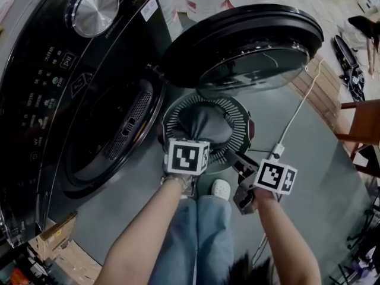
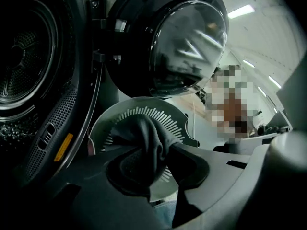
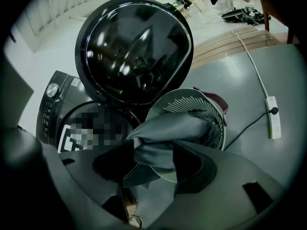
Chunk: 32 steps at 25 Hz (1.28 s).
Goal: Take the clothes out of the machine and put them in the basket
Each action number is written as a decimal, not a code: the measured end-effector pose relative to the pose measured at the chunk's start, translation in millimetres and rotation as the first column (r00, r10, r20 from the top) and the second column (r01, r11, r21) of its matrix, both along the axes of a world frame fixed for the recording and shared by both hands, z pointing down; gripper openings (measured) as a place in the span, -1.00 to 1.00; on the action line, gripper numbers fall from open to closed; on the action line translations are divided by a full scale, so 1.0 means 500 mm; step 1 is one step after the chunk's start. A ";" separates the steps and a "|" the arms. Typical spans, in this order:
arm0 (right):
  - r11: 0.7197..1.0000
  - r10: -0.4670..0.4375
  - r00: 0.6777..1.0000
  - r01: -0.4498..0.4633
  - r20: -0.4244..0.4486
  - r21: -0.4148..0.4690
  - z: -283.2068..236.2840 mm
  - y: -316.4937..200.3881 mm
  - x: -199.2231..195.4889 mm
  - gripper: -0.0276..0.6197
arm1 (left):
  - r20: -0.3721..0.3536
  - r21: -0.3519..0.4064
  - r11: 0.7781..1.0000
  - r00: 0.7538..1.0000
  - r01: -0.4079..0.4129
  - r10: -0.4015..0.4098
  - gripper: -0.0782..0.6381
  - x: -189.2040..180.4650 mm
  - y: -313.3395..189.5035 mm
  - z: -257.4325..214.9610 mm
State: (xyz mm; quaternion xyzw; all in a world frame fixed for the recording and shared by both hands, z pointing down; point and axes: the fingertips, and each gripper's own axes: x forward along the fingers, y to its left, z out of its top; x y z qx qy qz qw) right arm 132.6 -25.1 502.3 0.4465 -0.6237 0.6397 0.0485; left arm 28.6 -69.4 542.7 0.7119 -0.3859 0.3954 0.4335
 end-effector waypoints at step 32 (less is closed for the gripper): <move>0.995 -0.098 0.995 0.099 -0.020 0.029 -0.265 0.074 0.015 -0.17 | -0.028 0.002 0.990 0.990 0.139 -0.139 0.06 -0.073 0.099 -0.250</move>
